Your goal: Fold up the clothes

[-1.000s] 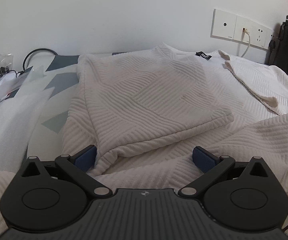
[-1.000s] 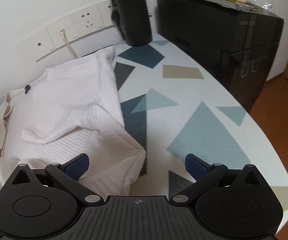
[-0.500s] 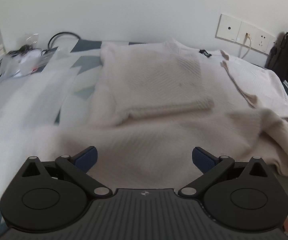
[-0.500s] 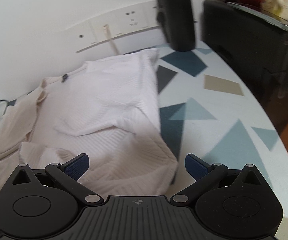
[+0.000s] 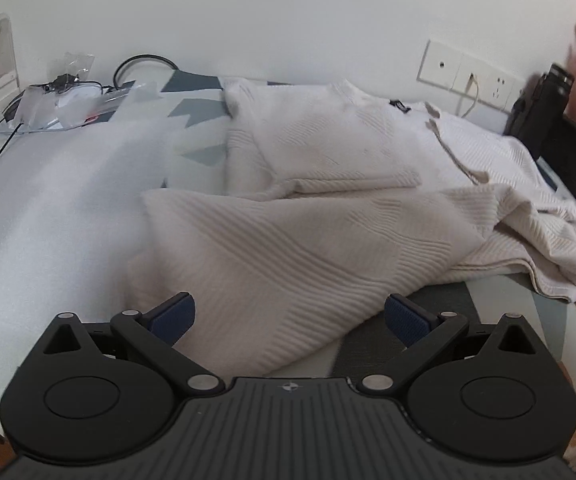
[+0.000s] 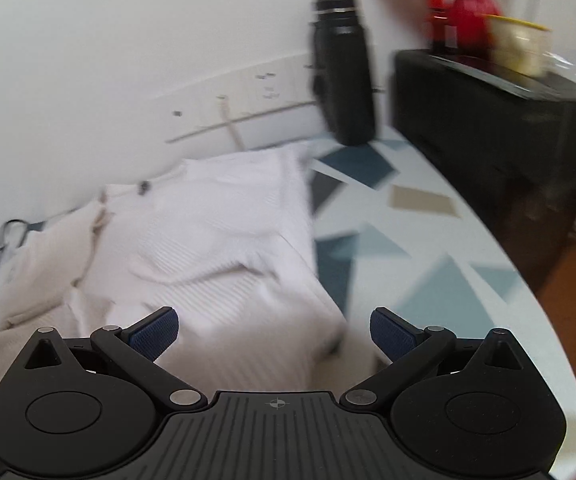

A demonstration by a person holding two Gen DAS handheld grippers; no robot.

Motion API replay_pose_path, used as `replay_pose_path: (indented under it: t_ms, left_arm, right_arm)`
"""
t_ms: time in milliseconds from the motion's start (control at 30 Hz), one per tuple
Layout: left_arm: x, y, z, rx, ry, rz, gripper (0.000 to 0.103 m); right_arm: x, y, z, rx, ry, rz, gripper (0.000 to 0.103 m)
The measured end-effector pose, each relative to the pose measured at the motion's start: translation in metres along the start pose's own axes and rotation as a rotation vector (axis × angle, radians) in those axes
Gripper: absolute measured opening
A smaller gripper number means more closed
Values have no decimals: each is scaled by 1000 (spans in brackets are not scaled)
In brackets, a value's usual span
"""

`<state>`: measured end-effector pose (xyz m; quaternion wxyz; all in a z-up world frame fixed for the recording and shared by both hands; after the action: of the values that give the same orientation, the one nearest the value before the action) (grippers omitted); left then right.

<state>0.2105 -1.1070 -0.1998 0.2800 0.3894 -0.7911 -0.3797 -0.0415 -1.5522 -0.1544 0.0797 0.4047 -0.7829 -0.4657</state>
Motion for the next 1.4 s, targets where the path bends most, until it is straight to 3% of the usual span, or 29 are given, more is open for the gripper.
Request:
replay_pose_path:
  t_ms: [133, 333, 533, 667, 767, 833, 867, 900, 933, 1033, 1133, 1267, 1400]
  left_arm:
    - [-25, -1, 9, 3, -19, 12, 103]
    - [-43, -12, 27, -44, -39, 38, 103]
    - [-41, -16, 41, -51, -70, 49, 103]
    - [-39, -18, 48, -23, -82, 18, 103]
    - [-34, -21, 46, -36, -112, -19, 102]
    - [-33, -21, 42, -48, -114, -19, 98]
    - [-34, -20, 40, -49, -103, -14, 93]
    - [-36, -19, 38, -45, -85, -9, 75]
    - [-38, -17, 36, -41, -63, -8, 66]
    - [-45, -12, 30, -19, -24, -2, 46]
    - [-47, -10, 24, -8, -21, 1, 38]
    - [-50, -16, 19, -4, 32, 5, 34]
    - [-50, -22, 12, -16, 53, 0, 34]
  right_arm:
    - [-12, 19, 41, 10, -77, 67, 102]
    - [-40, 29, 87, 13, -42, 128, 99]
    - [-41, 1, 88, -31, -52, 140, 81]
    - [-37, -26, 77, -54, -57, 157, 76]
    - [-39, -36, 64, -66, -10, 147, 56]
    - [-38, -35, 55, -71, 18, 144, 33]
    - [-36, -32, 51, -66, 26, 151, 28]
    - [-33, -26, 47, -55, 26, 161, 14]
    - [-29, -17, 43, -33, 16, 162, 9]
    - [-16, 11, 29, 63, -12, 171, 7]
    - [-5, 25, 8, 127, -27, 183, 6]
    - [-5, 3, -16, 130, -18, 175, 7]
    - [-15, -37, -25, 66, -17, 196, 34]
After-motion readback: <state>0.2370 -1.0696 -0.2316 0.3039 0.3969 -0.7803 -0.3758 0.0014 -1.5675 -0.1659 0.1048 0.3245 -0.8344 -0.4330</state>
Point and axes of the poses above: each gripper's, at about its wrist camera, not at the fingertips, and y roughly against the way its jaws point, x to its right, z to its underside, the point moved 1 cm from there along -y, roughly the way its jaws point, and after that the axes turned 10 degrees about -x, right-handed, at the moved point
